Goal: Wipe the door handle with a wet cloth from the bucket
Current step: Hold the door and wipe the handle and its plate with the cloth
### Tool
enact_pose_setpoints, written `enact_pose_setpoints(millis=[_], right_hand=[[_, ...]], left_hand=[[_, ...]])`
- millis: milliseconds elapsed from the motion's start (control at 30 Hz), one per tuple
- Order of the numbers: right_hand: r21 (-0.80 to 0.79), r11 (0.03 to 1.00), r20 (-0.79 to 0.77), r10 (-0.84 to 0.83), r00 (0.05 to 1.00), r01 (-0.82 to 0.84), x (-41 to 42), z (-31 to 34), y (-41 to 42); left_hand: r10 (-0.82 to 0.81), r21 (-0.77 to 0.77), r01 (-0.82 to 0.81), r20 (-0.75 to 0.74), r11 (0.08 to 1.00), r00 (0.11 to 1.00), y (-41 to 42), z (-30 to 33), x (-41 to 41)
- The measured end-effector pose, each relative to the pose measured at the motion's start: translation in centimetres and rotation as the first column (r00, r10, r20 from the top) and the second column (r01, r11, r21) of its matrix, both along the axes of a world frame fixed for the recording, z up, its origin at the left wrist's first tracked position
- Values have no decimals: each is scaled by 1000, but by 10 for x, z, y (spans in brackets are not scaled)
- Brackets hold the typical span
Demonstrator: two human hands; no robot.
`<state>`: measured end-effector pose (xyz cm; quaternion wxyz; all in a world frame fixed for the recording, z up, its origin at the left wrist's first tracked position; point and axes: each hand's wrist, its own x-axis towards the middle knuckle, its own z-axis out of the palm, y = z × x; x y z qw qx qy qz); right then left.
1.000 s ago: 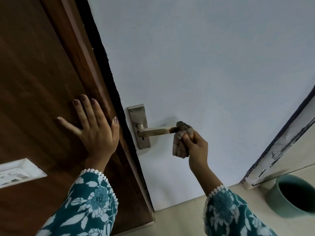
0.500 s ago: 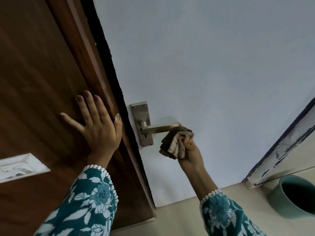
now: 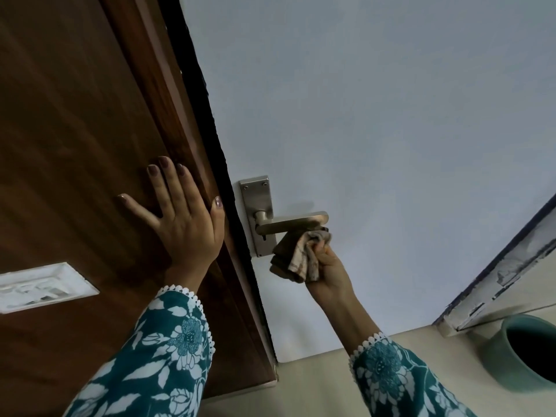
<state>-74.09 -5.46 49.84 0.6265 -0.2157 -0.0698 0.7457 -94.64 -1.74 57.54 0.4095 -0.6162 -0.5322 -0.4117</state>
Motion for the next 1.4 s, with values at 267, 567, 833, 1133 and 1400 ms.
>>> enact_pose_setpoints(millis=[267,567,833,1133,1400], right_hand=[[-24,996,-84,83,993,-85,-63,0,4],[-32,995,-131,89,987,-94,-46,1,3],[-89,988,-168,113,979,-129,-41,-2,1],[-87,957,-280,242,929,-275,-78,20,-1],[-158,974,-251,122,960,-165,-61,1,2]], left_hand=[[-1,9,1,-32,1000,999,1,-3,-4],[22,33,-21,-28,999,999,4,-5,-4],[1,33,-1,-29,999,1000,4,-5,-4],[2,18,-2,-24,1000,1000,3,-4,-3],[8,7,-8,-24,1000,1000,2,-4,-4]])
